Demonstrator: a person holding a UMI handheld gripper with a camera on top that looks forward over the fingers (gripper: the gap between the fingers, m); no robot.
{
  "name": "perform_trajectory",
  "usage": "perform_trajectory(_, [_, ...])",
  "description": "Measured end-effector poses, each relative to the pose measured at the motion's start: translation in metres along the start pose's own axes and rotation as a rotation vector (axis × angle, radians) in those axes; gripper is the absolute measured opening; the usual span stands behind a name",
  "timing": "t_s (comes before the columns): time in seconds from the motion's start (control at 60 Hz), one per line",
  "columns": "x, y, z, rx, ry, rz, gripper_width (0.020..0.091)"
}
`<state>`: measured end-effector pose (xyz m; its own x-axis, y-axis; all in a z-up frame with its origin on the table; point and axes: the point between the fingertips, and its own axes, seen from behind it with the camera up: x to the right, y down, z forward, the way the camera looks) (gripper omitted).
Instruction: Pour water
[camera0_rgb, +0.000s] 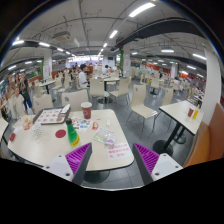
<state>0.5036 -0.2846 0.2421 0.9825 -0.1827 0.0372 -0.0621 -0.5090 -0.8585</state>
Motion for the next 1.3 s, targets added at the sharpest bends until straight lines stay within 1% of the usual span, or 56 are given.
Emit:
perform_trajectory(0.117, [-0.012, -0.004, 0.001, 0.022, -0.019, -0.004, 0.0834])
perform_trajectory(0.133, [0.001, -0.003, 0.008, 0.028, -0.03, -0.005, 0.0832])
perform_trajectory(0.25, [-0.005, 0.002, 0.02, 0.04, -0.061, -0.01, 0.0834])
perform_trajectory(0.35, [-0.037, 0.015, 0.033, 0.051, -0.093, 0.011, 0.0838])
perform_trajectory(0.45, [-0.07, 0.026, 0.048, 0.095, -0.155, 0.019, 0.0837])
perform_trajectory(0.567, [-0.128, 0.033, 0.101, 0.141, -0.207, 0.025, 0.083])
perform_trajectory(0.583, [-0.148, 0.032, 0.115, 0.149, -0.212, 0.027, 0.0836])
perform_trajectory(0.65, [-0.175, 0.029, 0.15, 0.18, -0.22, 0.031, 0.0825])
perform_trajectory(0.75, [-0.198, 0.031, 0.2, 0.184, -0.219, 0.034, 0.0824])
perform_trajectory(0.867, [-0.209, 0.022, 0.243, 0.228, -0.197, 0.041, 0.0814])
perform_trajectory(0.9, [-0.211, 0.024, 0.255, 0.231, -0.186, 0.035, 0.0784])
perform_trajectory(0.917, [-0.211, 0.025, 0.261, 0.23, -0.177, 0.028, 0.0736])
perform_trajectory(0.933, [-0.209, 0.029, 0.268, 0.223, -0.165, 0.022, 0.0601])
perform_trajectory(0.95, [-0.206, 0.034, 0.275, 0.209, -0.142, 0.013, 0.0525])
perform_trajectory(0.983, [-0.211, 0.026, 0.275, 0.245, -0.123, 0.019, 0.0527])
perform_trajectory(1.017, [-0.208, 0.025, 0.278, 0.254, -0.101, 0.024, 0.05])
perform_trajectory(1.05, [-0.206, 0.025, 0.279, 0.258, -0.08, 0.035, 0.0495])
perform_trajectory(1.067, [-0.205, 0.024, 0.28, 0.26, -0.074, 0.041, 0.0474])
perform_trajectory(1.083, [-0.206, 0.024, 0.282, 0.257, -0.069, 0.043, 0.0472])
perform_trajectory(1.1, [-0.206, 0.025, 0.284, 0.253, -0.067, 0.039, 0.0447])
perform_trajectory(1.167, [-0.212, 0.025, 0.29, 0.201, -0.049, 0.017, 0.0386])
perform_trajectory(1.2, [-0.215, 0.024, 0.292, 0.174, -0.042, 0.006, 0.0377])
perform_trajectory(1.217, [-0.219, 0.022, 0.292, 0.164, -0.043, -0.005, 0.0353])
perform_trajectory(1.25, [-0.227, 0.02, 0.294, 0.151, -0.038, -0.03, 0.0354])
perform_trajectory(1.3, [-0.237, 0.003, 0.284, 0.15, -0.011, -0.1, 0.0353])
